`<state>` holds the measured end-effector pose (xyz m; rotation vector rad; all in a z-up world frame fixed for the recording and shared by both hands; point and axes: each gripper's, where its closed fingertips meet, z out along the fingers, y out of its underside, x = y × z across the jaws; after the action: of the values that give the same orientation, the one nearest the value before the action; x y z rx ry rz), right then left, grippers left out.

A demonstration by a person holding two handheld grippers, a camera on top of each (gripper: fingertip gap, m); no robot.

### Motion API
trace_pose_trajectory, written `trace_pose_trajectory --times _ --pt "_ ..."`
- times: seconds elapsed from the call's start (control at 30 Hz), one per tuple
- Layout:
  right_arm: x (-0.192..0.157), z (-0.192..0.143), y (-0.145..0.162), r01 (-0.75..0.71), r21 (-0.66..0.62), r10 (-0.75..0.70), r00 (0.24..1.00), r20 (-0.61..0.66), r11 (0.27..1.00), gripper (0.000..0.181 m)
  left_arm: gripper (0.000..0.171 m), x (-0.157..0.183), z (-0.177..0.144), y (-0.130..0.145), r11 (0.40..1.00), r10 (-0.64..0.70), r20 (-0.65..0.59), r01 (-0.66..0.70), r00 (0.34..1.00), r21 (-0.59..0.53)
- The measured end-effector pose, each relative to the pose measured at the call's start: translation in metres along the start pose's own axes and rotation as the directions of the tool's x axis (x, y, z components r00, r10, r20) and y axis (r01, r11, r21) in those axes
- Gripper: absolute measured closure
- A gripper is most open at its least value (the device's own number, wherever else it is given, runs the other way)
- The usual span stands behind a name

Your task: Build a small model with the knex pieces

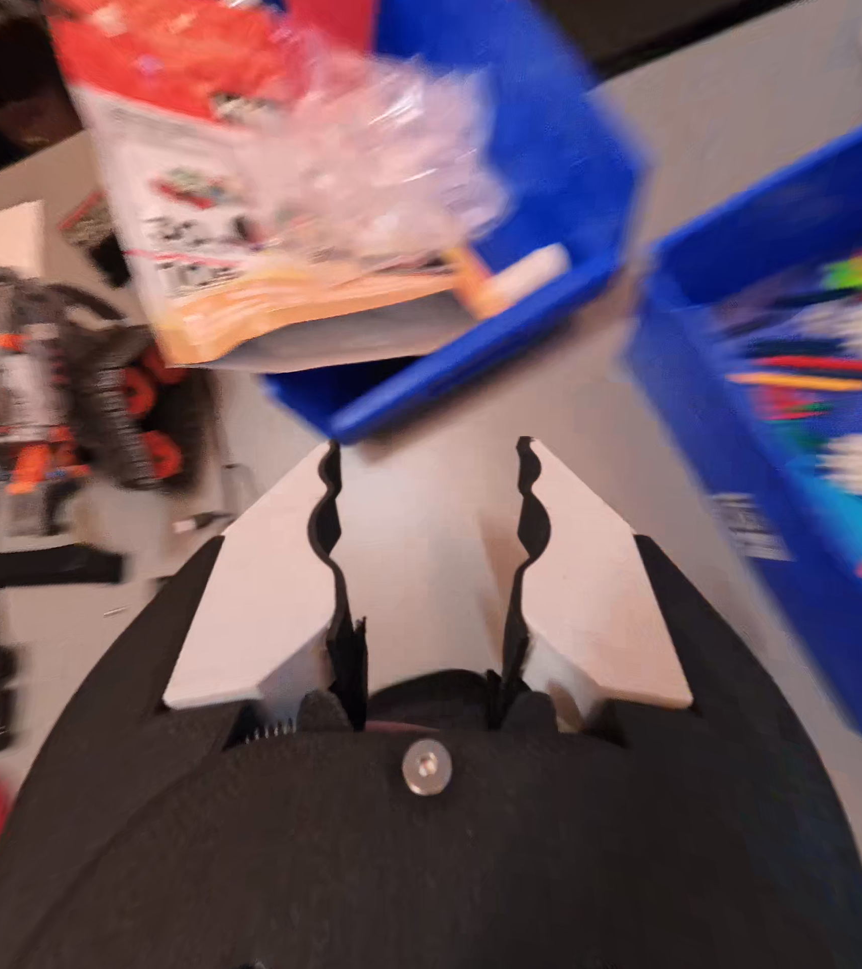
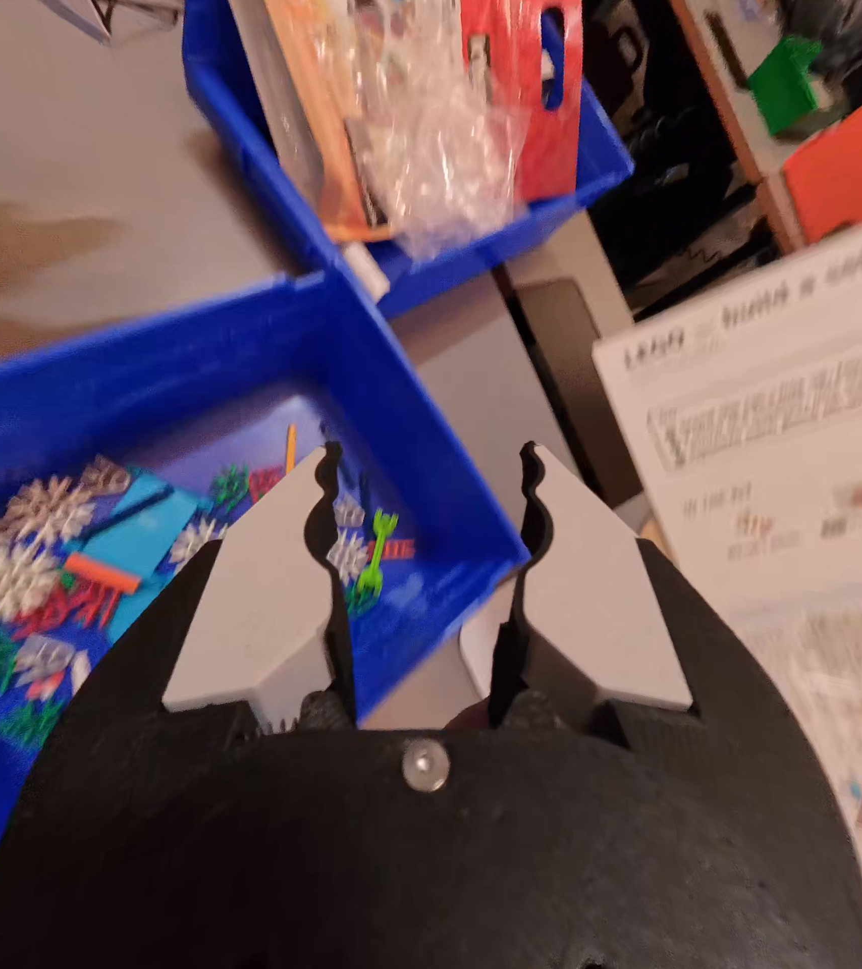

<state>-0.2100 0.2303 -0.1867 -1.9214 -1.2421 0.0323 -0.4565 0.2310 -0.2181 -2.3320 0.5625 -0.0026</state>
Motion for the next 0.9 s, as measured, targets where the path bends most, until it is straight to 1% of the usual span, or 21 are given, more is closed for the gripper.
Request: trace_pose_trajectory --times 0.03,0.07,0.13,0.2,0.27,0.3,0.33,0.37,0.4,0.43,0.53,0.57,0.6,0.63,0.67,0.7,0.73,0.77,0.8,0.83,0.9 --pt "-0.002 -0.012 0.017 -0.036 0.003 0.036 0.999 0.013 0.999 0.11 0.099 0.033 -0.013 -0.003 1.0 -0.017 -0.099 0.019 0.995 0.018" --pt "-0.004 -0.021 0.034 -0.076 0.011 0.076 0.997 0.025 0.997 0.112 0.095 0.065 -0.023 0.001 1.0 -0.006 -0.179 0.009 0.984 0.013" --pt "-0.009 -0.03 0.068 -0.142 0.006 0.142 0.989 0.032 0.99 0.11 0.096 0.106 -0.027 0.011 1.0 0.027 -0.204 -0.027 0.979 0.004" --pt "-0.025 -0.03 0.094 -0.244 0.003 0.243 0.965 0.099 0.97 0.106 0.094 0.141 -0.019 0.027 0.999 -0.002 -0.267 -0.011 0.964 -0.047" --pt "-0.039 -0.022 0.115 -0.321 -0.028 0.321 0.935 0.151 0.947 0.107 0.096 0.164 -0.005 0.042 0.996 -0.032 -0.295 0.006 0.955 -0.088" --pt "-0.044 -0.02 0.118 -0.363 -0.011 0.359 0.918 0.171 0.932 0.109 0.106 0.175 0.0 0.047 0.995 -0.042 -0.315 0.012 0.948 -0.095" --pt "-0.047 -0.021 0.117 -0.41 0.01 0.4 0.894 0.202 0.912 0.127 0.127 0.183 -0.002 0.04 0.995 -0.091 -0.358 0.074 0.929 -0.062" --pt "-0.05 -0.022 0.117 -0.446 0.013 0.431 0.873 0.227 0.895 0.133 0.128 0.182 0.0 0.039 0.994 -0.103 -0.339 0.089 0.935 -0.056" --pt "-0.052 -0.022 0.117 -0.469 0.013 0.453 0.859 0.24 0.883 0.144 0.128 0.182 0.001 0.038 0.995 -0.096 -0.325 0.084 0.941 -0.051" --pt "-0.052 -0.023 0.118 -0.488 0.017 0.471 0.85 0.237 0.873 0.149 0.128 0.183 0.001 0.037 0.995 -0.099 -0.323 0.09 0.941 -0.044" --pt "-0.054 -0.026 0.112 -0.591 0.039 0.561 0.782 0.273 0.806 0.136 0.133 0.178 0.005 0.032 0.992 -0.12 -0.297 0.124 0.947 -0.006" --pt "-0.051 -0.025 0.113 -0.586 0.046 0.56 0.792 0.244 0.809 0.137 0.131 0.179 0.006 0.032 0.995 -0.099 -0.284 0.102 0.954 -0.006" --pt "-0.049 -0.023 0.116 -0.573 0.044 0.553 0.806 0.209 0.819 0.143 0.129 0.178 0.007 0.034 0.997 -0.077 -0.263 0.077 0.962 -0.01" --pt "-0.046 -0.022 0.119 -0.566 0.037 0.552 0.815 0.177 0.824 0.145 0.127 0.178 0.009 0.034 0.998 -0.056 -0.242 0.056 0.969 -0.008" --pt "-0.042 -0.021 0.122 -0.569 0.035 0.559 0.816 0.15 0.822 0.137 0.127 0.177 0.01 0.034 0.999 -0.047 -0.226 0.047 0.973 -0.009" --pt "-0.039 -0.019 0.126 -0.576 0.03 0.569 0.813 0.122 0.817 0.135 0.126 0.176 0.013 0.034 0.999 -0.053 -0.218 0.052 0.975 -0.01" --pt "-0.034 -0.019 0.129 -0.571 0.033 0.567 0.82 0.078 0.82 0.129 0.118 0.174 0.017 0.033 0.998 -0.058 -0.192 0.058 0.98 -0.006" --pt "-0.031 -0.019 0.132 -0.552 0.041 0.551 0.834 0.032 0.833 0.122 0.111 0.17 0.02 0.034 0.999 -0.034 -0.143 0.035 0.989 -0.002" --pt "-0.03 -0.02 0.133 -0.538 0.043 0.538 0.843 0.001 0.842 0.12 0.101 0.166 0.025 0.037 1.0 0.004 -0.089 -0.004 0.996 -0.004" --pt "-0.03 -0.02 0.134 -0.538 0.037 0.539 0.842 -0.008 0.842 0.118 0.096 0.168 0.029 0.037 1.0 0.013 -0.08 -0.013 0.997 -0.002" --pt "-0.035 -0.02 0.131 -0.575 0.009 0.574 0.818 0.032 0.818 0.119 0.104 0.168 0.036 0.041 0.999 0.034 -0.056 -0.035 0.998 -0.02"
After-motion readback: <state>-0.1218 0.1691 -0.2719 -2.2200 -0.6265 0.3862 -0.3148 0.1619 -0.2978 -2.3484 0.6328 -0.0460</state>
